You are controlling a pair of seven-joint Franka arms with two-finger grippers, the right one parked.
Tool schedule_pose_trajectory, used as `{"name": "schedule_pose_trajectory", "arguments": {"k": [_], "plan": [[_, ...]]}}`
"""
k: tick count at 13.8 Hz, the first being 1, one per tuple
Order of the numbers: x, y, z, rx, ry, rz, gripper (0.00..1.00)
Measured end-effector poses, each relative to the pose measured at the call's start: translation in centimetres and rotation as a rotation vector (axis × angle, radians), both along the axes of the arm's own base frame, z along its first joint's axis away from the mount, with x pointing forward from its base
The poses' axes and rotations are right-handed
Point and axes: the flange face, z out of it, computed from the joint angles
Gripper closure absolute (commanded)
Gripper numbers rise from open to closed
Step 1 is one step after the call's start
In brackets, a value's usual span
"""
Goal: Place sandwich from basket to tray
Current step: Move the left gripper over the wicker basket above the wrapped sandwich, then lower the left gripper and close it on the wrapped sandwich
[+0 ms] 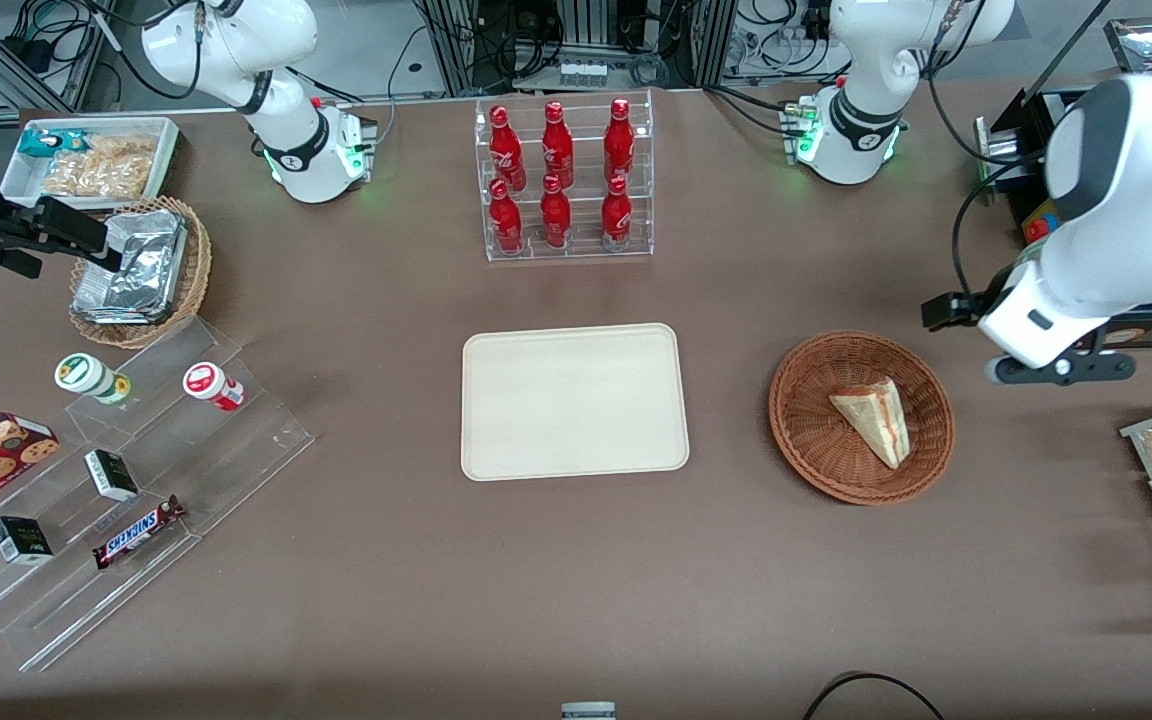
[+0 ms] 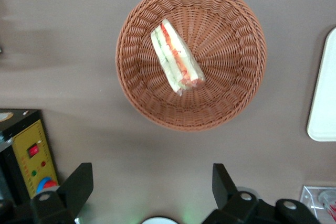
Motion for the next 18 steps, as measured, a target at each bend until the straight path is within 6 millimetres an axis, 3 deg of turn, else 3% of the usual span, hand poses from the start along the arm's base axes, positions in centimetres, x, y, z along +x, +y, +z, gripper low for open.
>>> {"name": "schedule_pose_trajectory", "arguments": {"k": [6, 10, 18], "plan": [[-1.1, 0.0, -8.7, -0.006, -0.064, 0.032, 0.00], [-2.5, 0.0, -13.6, -0.005, -0.143, 0.161, 0.00], [-2.7, -0.2, -17.3, -0.004, -0.175, 0.571, 0.00]]}}
